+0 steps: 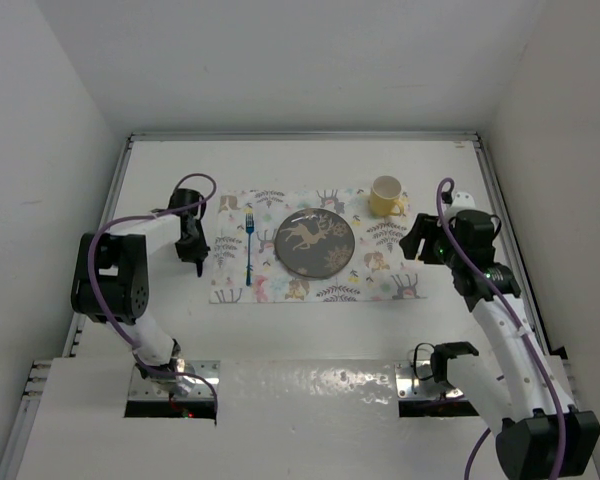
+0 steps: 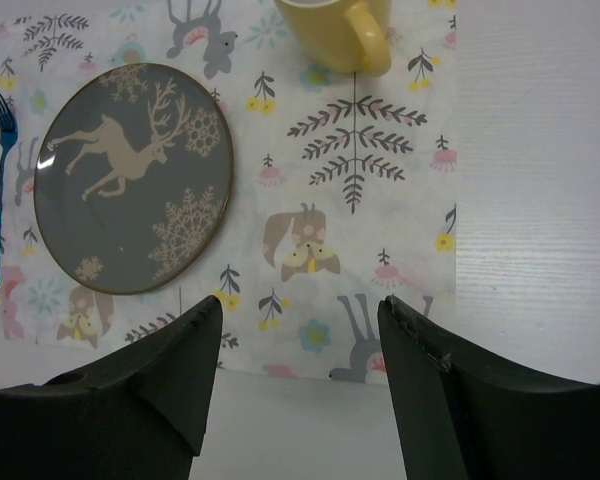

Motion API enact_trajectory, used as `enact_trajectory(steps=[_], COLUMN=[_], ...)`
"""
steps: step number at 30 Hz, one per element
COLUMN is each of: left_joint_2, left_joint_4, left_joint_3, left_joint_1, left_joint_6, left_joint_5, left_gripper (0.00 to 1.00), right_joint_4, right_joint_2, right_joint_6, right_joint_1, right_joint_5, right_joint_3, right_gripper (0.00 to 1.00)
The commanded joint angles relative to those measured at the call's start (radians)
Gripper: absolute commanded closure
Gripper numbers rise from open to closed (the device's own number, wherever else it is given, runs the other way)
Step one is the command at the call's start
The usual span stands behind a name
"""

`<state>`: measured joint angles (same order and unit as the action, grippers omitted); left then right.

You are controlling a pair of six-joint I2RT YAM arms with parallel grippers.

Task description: Set the dinner table for one person

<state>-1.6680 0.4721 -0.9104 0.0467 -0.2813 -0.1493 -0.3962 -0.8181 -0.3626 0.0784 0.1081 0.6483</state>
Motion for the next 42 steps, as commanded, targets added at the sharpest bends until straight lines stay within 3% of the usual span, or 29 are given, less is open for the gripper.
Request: enact_trajectory(steps=[1,19,25,29,35,39,42], left_joint_2=[-0.006,0.226,0.290,0.320,0.307,0.202,0.101], left_joint_4=[0.042,0.083,0.080,0.092,0.071,0.083,0.059], left_joint_3=[-0.018,-0.105,-0.108,-0.137,-0.200,-0.289,-0.369], left_joint_1=[-0.015,-0.013,0.002,0.116,0.366,0.543,0.660], left_joint_6=[-0.024,-0.114,-0.131,-0.183,-0.399,-0.498,-0.542], left_joint_5=[-0.018,-0.072,-0.012,-0.030,-0.073,-0.110,-0.136], left_gripper=[1.00,1.00,1.00,1.00,1.00,1.00,1.00], right_joint_4=[0.031,-0.056,-0.078,-0.136,-0.269,-0.371,-0.366], right_joint_2=[-0.010,-0.059,-0.062,-0.062,-0.067,-0.127,-0.125], right_joint_6=[0.002,-0.001,0.004,-0.004,-0.080,-0.107,-0.125], right_joint_1=[0.003,0.003,0.003,0.003,0.003,0.003,0.003], right_joint_5=[-0.001,-0.031,-0.061,-0.050,-0.087,-0.125,-0.139], right_joint_3=[0.013,0.120,0.148,0.203,0.344,0.497,0.516], right_gripper=[0.37,0.37,0.37,0.34,0.30,0.25,0.22])
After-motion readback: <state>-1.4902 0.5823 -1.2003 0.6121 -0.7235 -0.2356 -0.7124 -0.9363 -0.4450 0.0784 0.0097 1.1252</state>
